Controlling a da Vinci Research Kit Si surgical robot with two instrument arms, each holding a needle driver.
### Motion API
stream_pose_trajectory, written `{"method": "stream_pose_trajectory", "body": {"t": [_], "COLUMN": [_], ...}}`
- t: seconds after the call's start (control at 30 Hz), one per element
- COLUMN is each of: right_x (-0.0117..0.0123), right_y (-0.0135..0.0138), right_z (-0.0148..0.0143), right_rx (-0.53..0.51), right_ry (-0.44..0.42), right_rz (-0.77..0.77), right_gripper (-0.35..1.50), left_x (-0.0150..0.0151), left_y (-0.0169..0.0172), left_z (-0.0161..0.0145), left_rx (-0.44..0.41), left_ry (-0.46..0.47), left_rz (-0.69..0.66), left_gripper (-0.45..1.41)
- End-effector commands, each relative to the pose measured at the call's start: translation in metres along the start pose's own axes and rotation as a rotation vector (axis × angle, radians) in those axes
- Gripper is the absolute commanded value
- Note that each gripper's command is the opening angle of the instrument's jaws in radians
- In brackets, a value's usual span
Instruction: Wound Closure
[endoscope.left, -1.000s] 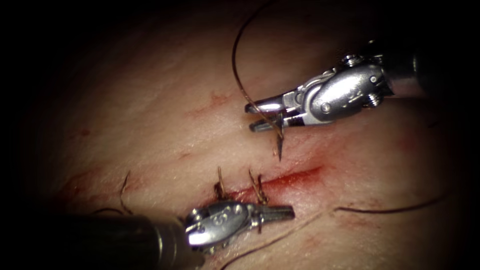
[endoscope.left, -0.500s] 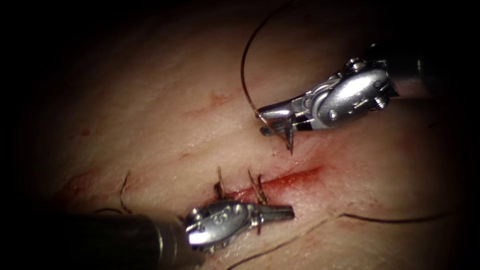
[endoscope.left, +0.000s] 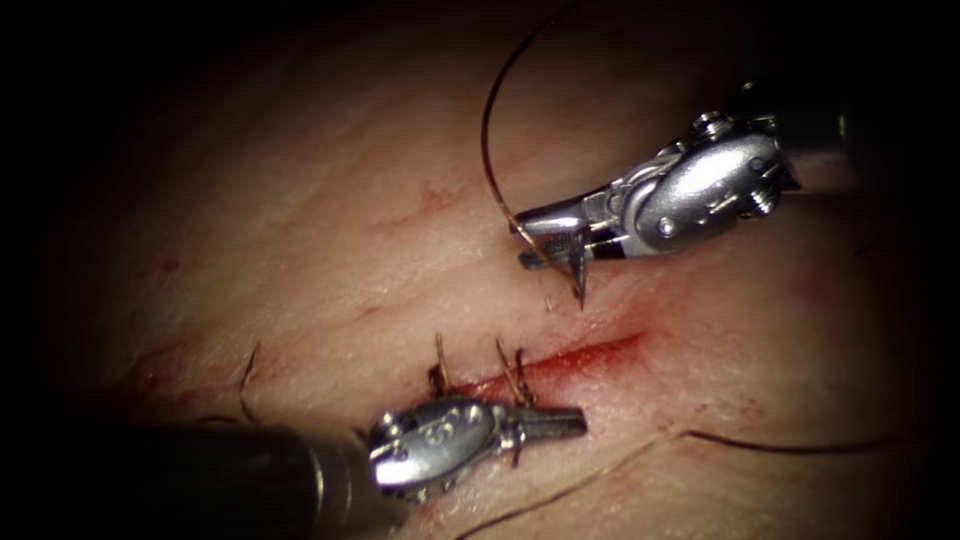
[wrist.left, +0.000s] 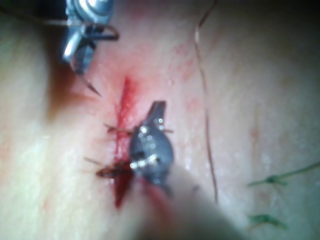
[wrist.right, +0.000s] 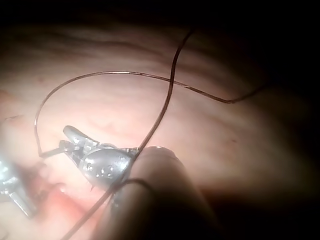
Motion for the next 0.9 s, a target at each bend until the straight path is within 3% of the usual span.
{"method": "stream_pose_trajectory", "body": {"t": [0.03,0.37,0.9], "right_x": [-0.0005,-0.001,-0.0019], "right_y": [-0.0001,0.0001,-0.0022], "right_z": [0.0008,0.001,0.002], "right_rx": [-0.001,-0.006,0.005], "right_ry": [0.005,0.008,0.015], "right_rz": [-0.001,-0.014,-0.05], "right_gripper": [-0.35,-0.35,-0.35], "left_x": [-0.0007,-0.0007,-0.0005], "left_y": [0.0001,0.0,-0.0002], "left_z": [0.0006,0.0006,0.0], "left_rx": [-0.002,-0.002,-0.009], "left_ry": [-0.001,-0.004,-0.005], "left_rz": [-0.002,-0.002,-0.004], "left_gripper": [0.03,0.02,0.02]}}
